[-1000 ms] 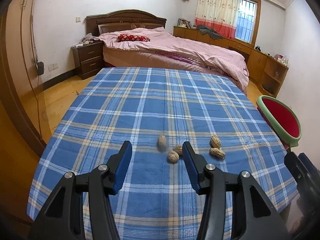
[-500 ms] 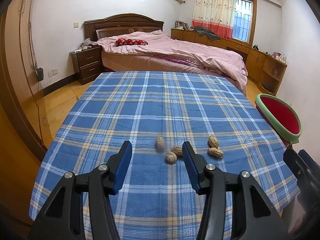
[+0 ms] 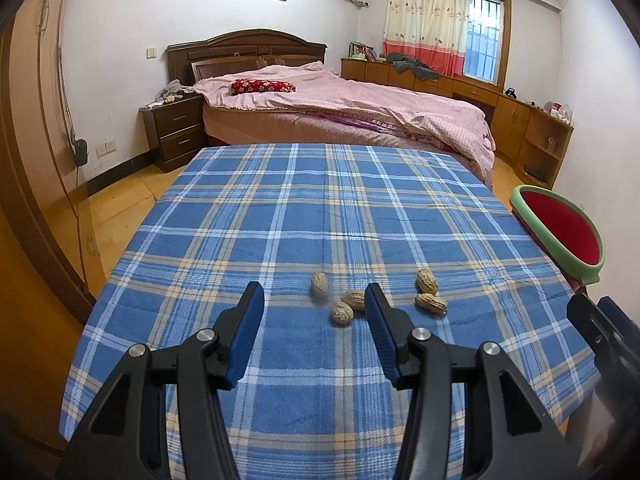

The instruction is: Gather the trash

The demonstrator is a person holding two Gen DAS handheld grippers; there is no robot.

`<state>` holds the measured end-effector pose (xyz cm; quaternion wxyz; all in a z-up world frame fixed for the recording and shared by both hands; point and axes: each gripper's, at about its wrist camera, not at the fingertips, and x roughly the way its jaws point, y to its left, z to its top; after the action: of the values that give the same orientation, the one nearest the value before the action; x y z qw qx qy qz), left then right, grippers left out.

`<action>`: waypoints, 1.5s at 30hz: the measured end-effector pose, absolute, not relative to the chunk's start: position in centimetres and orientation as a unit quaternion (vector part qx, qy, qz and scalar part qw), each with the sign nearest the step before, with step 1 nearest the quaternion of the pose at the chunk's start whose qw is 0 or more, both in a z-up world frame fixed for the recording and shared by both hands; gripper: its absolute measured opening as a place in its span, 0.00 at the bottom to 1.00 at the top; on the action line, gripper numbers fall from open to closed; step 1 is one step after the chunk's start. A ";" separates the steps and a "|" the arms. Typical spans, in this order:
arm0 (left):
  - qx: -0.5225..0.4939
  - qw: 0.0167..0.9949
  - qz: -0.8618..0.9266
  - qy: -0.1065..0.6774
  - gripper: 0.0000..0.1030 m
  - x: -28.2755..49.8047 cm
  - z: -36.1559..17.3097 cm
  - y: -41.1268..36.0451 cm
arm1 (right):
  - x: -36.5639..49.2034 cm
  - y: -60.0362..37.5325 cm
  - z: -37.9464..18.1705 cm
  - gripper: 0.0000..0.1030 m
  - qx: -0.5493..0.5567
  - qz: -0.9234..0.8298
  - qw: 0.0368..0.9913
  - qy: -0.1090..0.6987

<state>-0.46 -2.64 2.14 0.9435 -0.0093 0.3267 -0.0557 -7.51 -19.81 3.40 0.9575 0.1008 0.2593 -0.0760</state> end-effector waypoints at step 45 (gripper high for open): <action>-0.014 0.950 -0.063 0.307 0.51 -1.8 3.8 -1.2 | -8.2 -18.3 5.7 0.79 0.090 -0.061 0.967 0.232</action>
<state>-1.84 -1.15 3.77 0.9496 -0.0136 0.3066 -0.0632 -8.21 -18.25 5.75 0.9666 0.0896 0.2324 -0.0611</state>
